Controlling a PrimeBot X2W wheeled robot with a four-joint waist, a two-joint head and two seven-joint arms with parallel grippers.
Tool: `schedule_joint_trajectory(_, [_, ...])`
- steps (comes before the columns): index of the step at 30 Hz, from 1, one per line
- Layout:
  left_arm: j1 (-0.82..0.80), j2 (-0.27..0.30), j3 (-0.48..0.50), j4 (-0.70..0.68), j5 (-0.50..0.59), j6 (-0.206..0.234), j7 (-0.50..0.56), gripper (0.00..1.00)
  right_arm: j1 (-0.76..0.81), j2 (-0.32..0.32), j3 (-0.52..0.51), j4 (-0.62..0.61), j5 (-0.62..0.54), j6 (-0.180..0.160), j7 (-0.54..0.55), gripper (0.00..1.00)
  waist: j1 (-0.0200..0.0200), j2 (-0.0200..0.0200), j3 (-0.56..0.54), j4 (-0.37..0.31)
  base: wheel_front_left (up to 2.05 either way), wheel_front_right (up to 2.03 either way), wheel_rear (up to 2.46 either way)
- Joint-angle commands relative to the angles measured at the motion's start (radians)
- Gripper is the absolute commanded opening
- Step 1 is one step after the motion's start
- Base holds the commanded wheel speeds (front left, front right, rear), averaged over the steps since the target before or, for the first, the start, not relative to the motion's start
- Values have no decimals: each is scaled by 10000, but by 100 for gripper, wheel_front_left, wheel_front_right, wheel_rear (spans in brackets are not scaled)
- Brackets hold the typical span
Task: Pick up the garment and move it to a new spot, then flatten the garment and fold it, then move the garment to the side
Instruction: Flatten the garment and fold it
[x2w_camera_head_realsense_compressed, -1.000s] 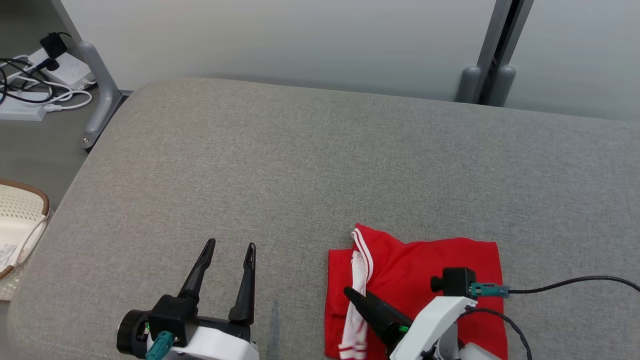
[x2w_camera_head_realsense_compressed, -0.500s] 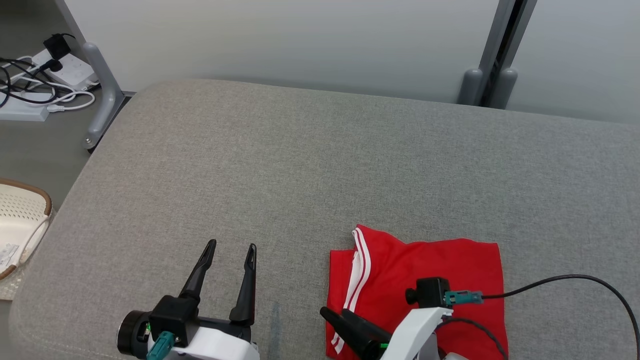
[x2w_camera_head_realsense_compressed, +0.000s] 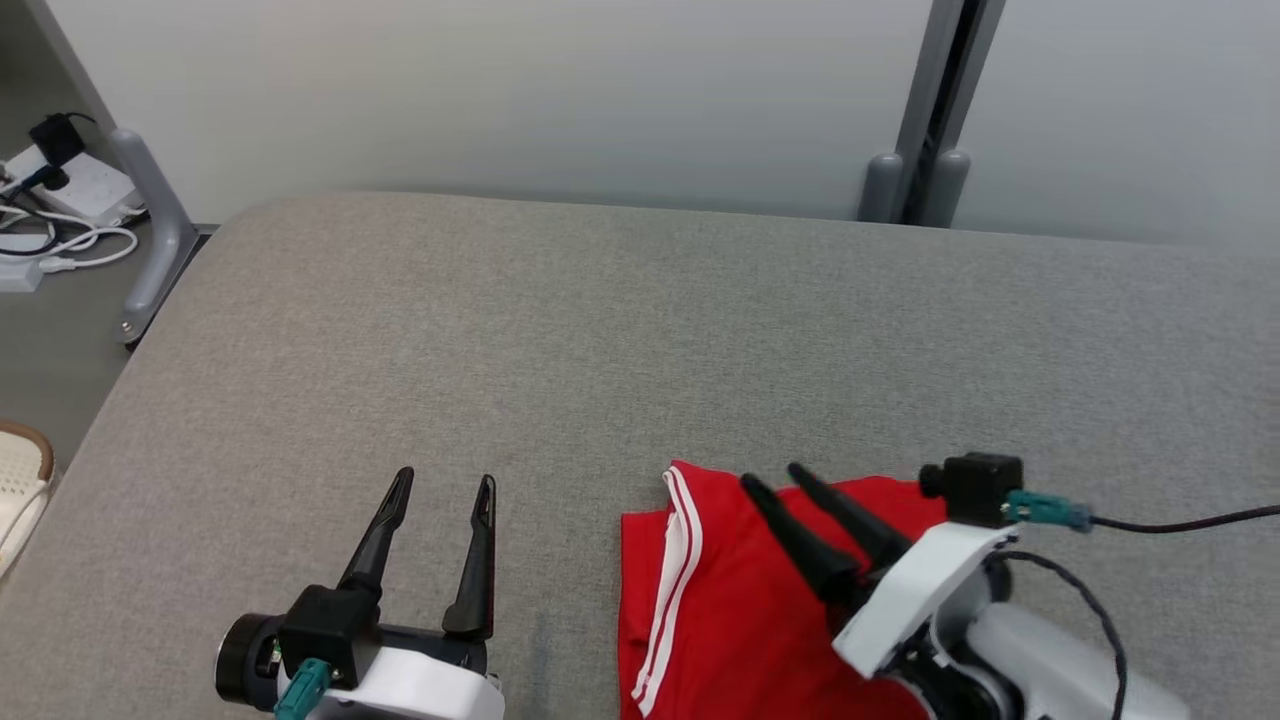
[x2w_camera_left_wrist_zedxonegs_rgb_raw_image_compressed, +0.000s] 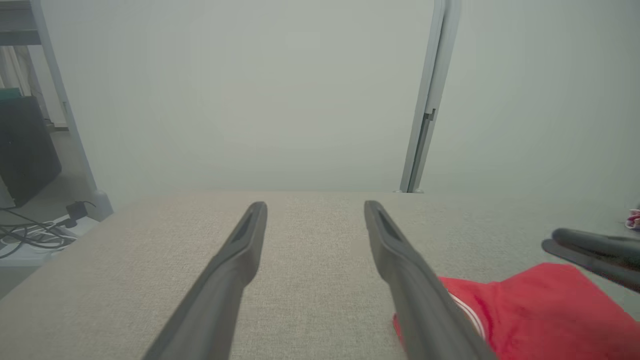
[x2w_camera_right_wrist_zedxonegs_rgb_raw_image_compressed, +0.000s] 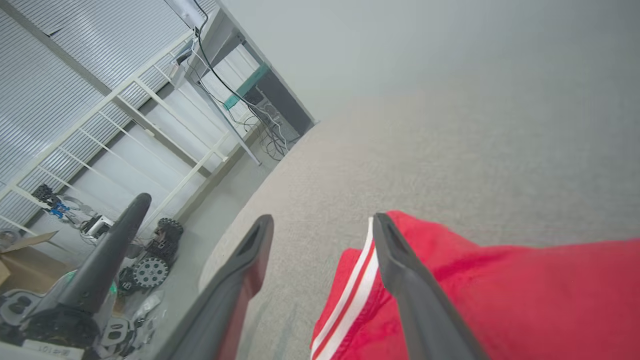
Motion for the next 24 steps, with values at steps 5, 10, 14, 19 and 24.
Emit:
schedule_joint_trajectory(5, [-84, 37, 136, -194, 29, -60, 1, 100, -239, -793, -1313, 373, -2155, 4, -309, 100, 0, -1, -259, -525, 0, 0, 0])
schedule_joint_trajectory(10, [-175, 37, 184, -365, -35, -96, 1, 100, 611, -1053, -3967, -109, -5404, 4, -293, 100, 0, -1, -309, -854, 0, 0, 0])
schedule_joint_trajectory(14, [-152, 42, 199, -466, -57, -79, 1, 100, 1632, -704, -5983, -941, -7215, 2, -294, 100, 0, -1, -328, -1024, 0, 0, 0])
schedule_joint_trajectory(19, [-72, 42, 229, -498, -24, -111, 3, 100, 2790, -126, -7471, -1989, -8832, 2, -297, 100, 0, -1, -333, -1165, 0, 0, 0])
schedule_joint_trajectory(24, [80, 39, 254, -433, 27, -164, 1, 100, 3697, 546, -8602, -2656, -9566, 2, -298, 100, 0, -1, -338, -1225, 0, 0, 0])
